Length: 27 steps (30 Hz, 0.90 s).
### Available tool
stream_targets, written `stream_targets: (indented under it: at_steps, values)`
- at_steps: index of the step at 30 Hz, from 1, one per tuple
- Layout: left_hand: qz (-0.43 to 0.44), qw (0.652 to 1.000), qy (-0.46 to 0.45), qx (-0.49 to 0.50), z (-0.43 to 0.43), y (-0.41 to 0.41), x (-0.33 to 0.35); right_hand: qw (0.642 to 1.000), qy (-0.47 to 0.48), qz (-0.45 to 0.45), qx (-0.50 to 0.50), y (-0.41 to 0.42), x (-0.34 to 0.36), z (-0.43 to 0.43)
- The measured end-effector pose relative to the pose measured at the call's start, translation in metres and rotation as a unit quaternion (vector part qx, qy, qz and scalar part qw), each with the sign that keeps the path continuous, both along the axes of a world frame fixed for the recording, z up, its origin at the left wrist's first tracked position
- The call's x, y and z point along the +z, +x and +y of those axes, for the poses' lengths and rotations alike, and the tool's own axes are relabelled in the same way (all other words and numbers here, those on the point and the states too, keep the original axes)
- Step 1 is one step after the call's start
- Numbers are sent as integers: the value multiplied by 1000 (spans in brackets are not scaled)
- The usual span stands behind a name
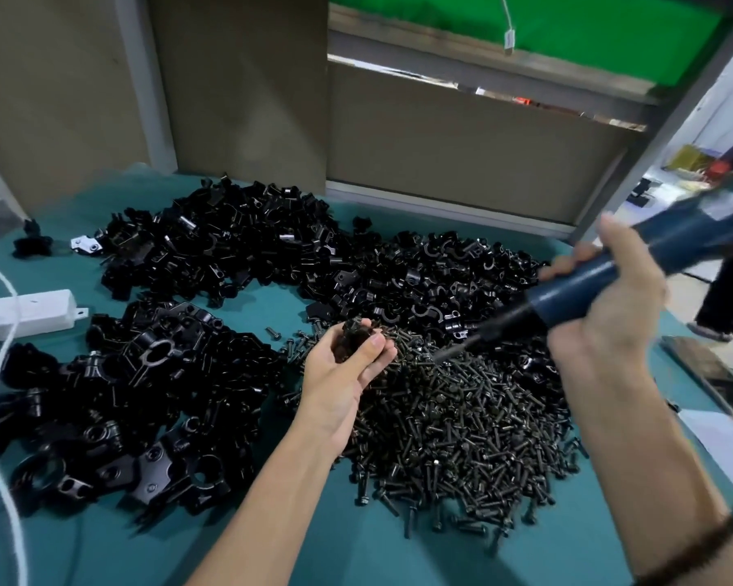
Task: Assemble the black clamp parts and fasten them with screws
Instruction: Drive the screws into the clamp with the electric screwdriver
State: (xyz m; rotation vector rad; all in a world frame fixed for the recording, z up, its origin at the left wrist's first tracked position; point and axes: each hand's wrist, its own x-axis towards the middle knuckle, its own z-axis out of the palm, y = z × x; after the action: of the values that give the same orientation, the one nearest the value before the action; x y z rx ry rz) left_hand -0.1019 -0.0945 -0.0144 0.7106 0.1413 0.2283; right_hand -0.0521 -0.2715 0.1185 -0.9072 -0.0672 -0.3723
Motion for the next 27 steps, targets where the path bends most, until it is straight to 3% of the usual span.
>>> stream_targets:
  at_steps: [5, 20, 27]
  values:
    - [10, 1000, 27, -8, -2, -2, 2, 995, 49, 53, 75, 19, 17, 53]
    - [5, 996, 83, -28, -3, -3, -1, 992, -24, 58, 107, 39, 30, 76]
    - [8, 983, 182, -11, -6, -6, 5, 990, -25, 68, 122, 46, 32, 74]
